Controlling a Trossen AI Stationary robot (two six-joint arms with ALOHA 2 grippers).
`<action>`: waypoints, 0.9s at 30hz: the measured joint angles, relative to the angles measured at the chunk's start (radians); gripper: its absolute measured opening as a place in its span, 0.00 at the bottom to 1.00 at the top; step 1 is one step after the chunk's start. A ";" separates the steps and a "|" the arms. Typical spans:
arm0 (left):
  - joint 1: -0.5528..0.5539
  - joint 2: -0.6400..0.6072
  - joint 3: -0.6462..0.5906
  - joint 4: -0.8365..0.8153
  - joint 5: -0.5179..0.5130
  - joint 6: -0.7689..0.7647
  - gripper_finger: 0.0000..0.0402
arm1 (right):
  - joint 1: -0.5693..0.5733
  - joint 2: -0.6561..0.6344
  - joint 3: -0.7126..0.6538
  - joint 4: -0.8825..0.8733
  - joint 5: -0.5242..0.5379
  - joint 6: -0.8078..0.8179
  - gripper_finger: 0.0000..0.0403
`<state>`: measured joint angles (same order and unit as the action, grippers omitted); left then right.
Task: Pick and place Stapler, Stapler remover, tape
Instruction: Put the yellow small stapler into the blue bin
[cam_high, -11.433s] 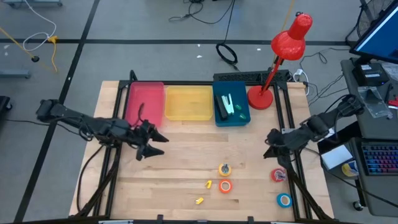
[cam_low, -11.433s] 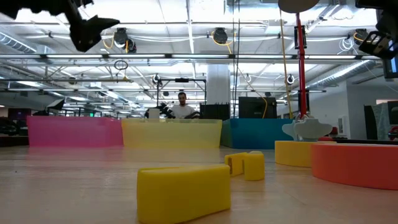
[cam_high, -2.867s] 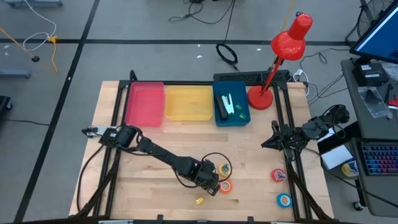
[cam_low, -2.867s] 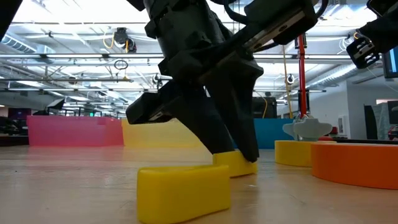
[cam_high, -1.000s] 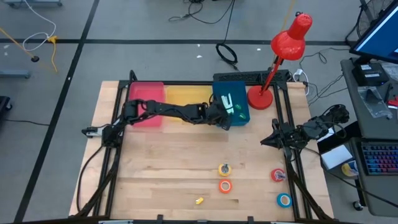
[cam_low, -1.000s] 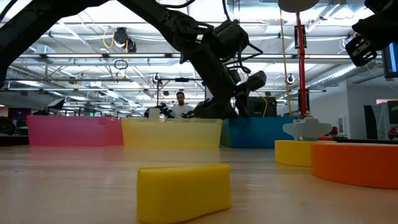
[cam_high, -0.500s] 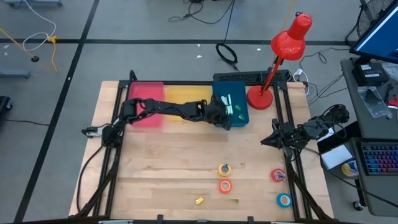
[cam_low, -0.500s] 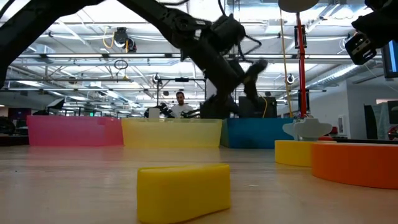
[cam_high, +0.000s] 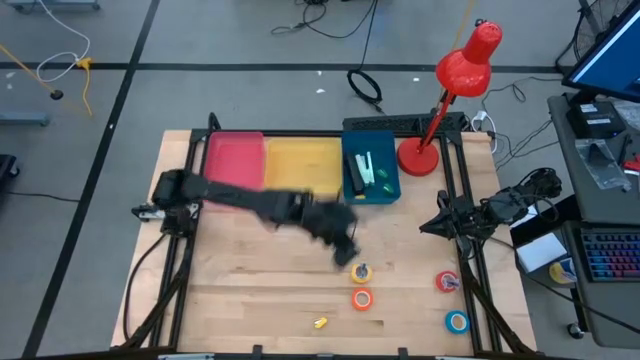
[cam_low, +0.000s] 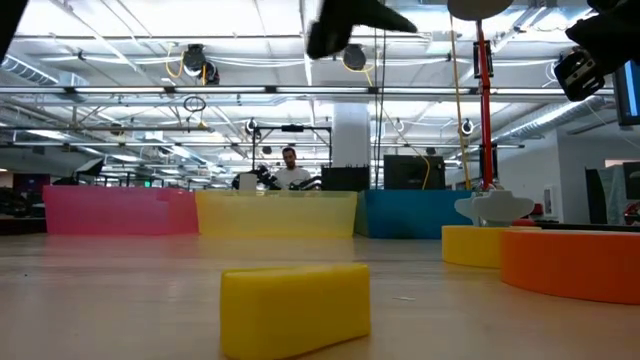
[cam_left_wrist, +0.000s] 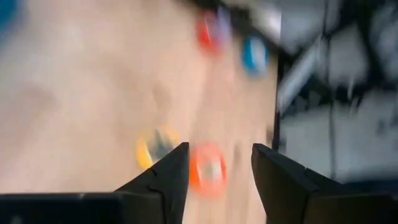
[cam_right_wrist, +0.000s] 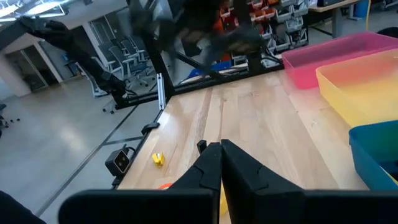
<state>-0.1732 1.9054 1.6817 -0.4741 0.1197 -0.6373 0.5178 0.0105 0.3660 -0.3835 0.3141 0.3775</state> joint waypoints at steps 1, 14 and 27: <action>-0.041 0.002 -0.001 -0.031 -0.016 0.002 0.42 | 0.000 0.000 0.000 0.003 0.000 0.000 0.00; -0.325 0.172 -0.002 -0.136 -0.139 -0.183 0.36 | 0.000 0.000 0.000 0.005 -0.001 0.002 0.00; -0.330 0.271 -0.002 -0.081 -0.063 -0.364 0.33 | 0.000 0.000 0.000 0.006 -0.002 0.007 0.00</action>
<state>-0.5034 2.1765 1.6794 -0.5553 0.0562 -1.0009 0.5179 0.0109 0.3660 -0.3779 0.3122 0.3843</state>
